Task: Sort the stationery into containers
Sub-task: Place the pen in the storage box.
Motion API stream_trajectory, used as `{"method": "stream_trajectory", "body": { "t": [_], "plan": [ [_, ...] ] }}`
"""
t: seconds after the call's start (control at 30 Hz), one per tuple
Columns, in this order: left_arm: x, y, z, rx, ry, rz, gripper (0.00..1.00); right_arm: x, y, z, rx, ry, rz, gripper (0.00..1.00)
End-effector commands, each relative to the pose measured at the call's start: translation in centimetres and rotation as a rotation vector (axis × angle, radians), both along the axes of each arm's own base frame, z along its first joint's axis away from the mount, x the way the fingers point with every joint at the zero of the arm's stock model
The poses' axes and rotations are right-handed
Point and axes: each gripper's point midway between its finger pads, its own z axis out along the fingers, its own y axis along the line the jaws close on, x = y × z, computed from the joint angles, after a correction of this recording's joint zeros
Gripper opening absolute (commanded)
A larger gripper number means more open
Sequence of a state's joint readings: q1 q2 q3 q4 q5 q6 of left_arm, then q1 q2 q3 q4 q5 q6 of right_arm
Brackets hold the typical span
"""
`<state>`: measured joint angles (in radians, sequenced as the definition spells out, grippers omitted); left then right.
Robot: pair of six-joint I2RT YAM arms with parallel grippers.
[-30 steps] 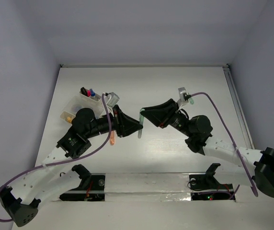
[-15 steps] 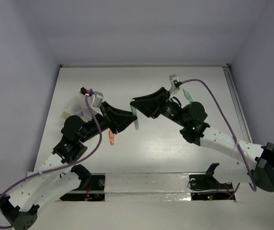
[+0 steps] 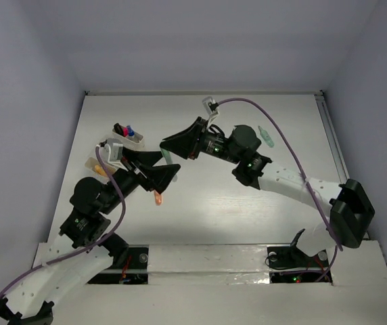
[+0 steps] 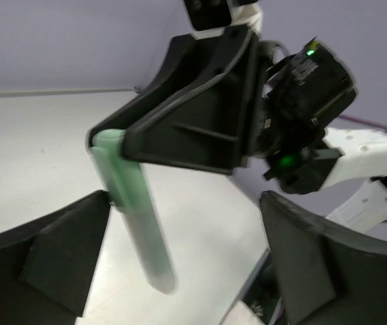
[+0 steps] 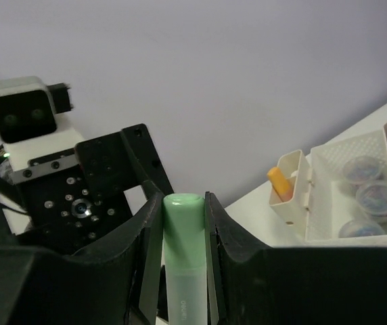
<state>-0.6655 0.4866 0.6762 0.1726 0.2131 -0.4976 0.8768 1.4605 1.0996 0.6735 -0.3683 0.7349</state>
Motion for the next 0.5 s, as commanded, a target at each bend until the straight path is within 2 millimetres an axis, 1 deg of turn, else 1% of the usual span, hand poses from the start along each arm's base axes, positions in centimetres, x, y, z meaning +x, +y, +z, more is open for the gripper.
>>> {"method": "stream_trajectory", "body": {
  "t": [0.0,0.03,0.07,0.1,0.13,0.17,0.2,0.23,0.27,0.3,0.33,0.37,0.4,0.47],
  "plan": [
    [-1.4,2.1,4.6,-0.062,-0.134,0.052,0.93,1.6,1.1,-1.3,-0.049,0.041,-0.001,0.0],
    [-1.3,2.4,4.4,-0.043,-0.128,0.068,0.99,1.9,1.3,-1.3,-0.049,0.041,-0.005,0.0],
    [-1.0,2.9,4.2,-0.034,-0.113,0.102,0.99,2.8,1.6,-1.5,-0.051,0.04,-0.012,0.0],
    [-1.1,3.6,3.9,-0.012,-0.087,0.126,0.99,3.0,2.0,-1.7,-0.053,0.04,-0.009,0.0],
    [-0.5,4.6,3.7,-0.001,-0.074,0.187,0.99,3.5,2.6,-1.8,-0.049,0.035,-0.005,0.0],
    [-0.5,5.3,3.5,0.009,-0.062,0.222,0.99,3.8,3.0,-2.1,-0.051,0.034,-0.002,0.0],
    [-0.4,6.6,3.2,0.026,-0.031,0.28,0.99,4.1,3.4,-2.2,-0.048,0.039,0.003,0.0],
    [-0.3,7.5,3.2,0.033,-0.019,0.322,0.99,4.2,3.8,-2.3,-0.044,0.035,0.014,0.0],
    [-0.2,9.1,3.0,0.041,-0.006,0.397,0.99,4.6,4.5,-2.4,-0.029,0.03,0.024,0.0],
    [-0.5,10.3,4.0,0.026,-0.017,0.437,0.99,4.8,5.0,-2.6,-0.024,0.029,0.034,0.0],
    [-0.6,11.0,4.4,0.023,-0.022,0.465,0.99,5.0,5.5,-2.5,-0.019,0.024,0.048,0.0],
    [-0.5,12.1,4.7,0.029,-0.03,0.519,0.99,5.2,5.9,-2.5,-0.011,0.017,0.057,0.0],
    [-0.8,13.0,5.6,0.019,-0.042,0.546,0.99,5.8,6.9,-2.8,-0.006,0.025,0.071,0.0],
    [-0.6,14.1,6.1,0.02,-0.042,0.605,0.99,6.0,7.9,-2.7,0.012,0.013,0.108,0.0]
  ]
}}
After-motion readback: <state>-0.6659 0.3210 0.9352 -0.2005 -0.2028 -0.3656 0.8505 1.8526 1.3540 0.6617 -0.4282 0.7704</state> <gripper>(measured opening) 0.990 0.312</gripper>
